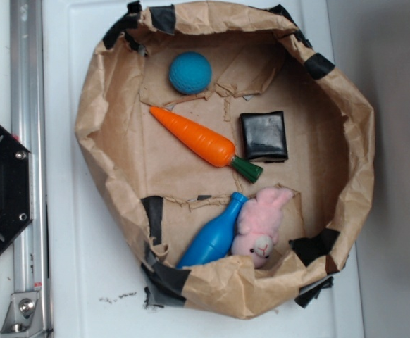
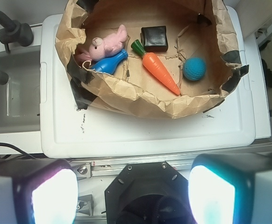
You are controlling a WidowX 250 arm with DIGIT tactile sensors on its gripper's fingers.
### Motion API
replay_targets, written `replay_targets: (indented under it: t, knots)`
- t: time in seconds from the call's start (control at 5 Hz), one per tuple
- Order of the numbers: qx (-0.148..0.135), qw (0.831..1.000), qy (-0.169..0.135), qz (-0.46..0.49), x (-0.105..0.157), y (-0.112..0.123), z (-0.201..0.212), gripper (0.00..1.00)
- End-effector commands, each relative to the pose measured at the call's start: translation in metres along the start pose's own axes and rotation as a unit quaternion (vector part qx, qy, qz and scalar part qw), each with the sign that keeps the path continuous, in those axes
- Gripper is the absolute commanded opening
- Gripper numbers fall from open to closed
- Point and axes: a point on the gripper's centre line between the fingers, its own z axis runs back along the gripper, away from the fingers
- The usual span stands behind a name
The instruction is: Grab the black box.
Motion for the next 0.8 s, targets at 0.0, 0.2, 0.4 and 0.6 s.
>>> replay_targets:
  t: [0.0, 0.2, 0.4, 0.6]
  knots:
    - [0.000, 1.000, 0.000, 0.000, 0.000, 0.000, 0.000, 1.00]
    - [0.040, 0.996, 0.025, 0.080, 0.045, 0.021, -0.055, 1.00]
    - [0.048, 0.996, 0.049, 0.060, 0.089, 0.025, -0.088, 1.00]
    - [0.063, 0.990, 0.099, 0.075, 0.131, 0.037, -0.140, 1.00]
